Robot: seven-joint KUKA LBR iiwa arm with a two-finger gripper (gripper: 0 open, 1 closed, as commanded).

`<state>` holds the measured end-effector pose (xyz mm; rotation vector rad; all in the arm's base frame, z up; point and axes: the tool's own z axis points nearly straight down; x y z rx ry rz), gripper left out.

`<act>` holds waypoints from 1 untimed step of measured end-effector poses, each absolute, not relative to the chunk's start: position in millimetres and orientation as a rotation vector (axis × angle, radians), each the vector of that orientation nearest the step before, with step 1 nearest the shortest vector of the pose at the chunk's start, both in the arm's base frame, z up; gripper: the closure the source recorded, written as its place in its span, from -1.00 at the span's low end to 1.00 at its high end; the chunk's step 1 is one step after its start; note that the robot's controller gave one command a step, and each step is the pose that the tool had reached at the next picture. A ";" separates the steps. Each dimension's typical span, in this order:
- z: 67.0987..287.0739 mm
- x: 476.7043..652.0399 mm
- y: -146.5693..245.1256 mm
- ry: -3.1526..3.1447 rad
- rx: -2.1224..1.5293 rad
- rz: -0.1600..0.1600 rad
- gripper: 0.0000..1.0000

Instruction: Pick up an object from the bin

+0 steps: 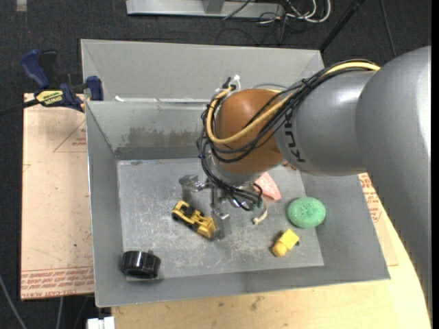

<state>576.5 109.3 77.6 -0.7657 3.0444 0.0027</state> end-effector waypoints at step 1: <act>74.1 564.8 111.7 3.014 -0.879 0.003 -1.00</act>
Offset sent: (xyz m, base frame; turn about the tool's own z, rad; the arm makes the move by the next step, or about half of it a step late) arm 0.0166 0.0379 -0.0076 0.0319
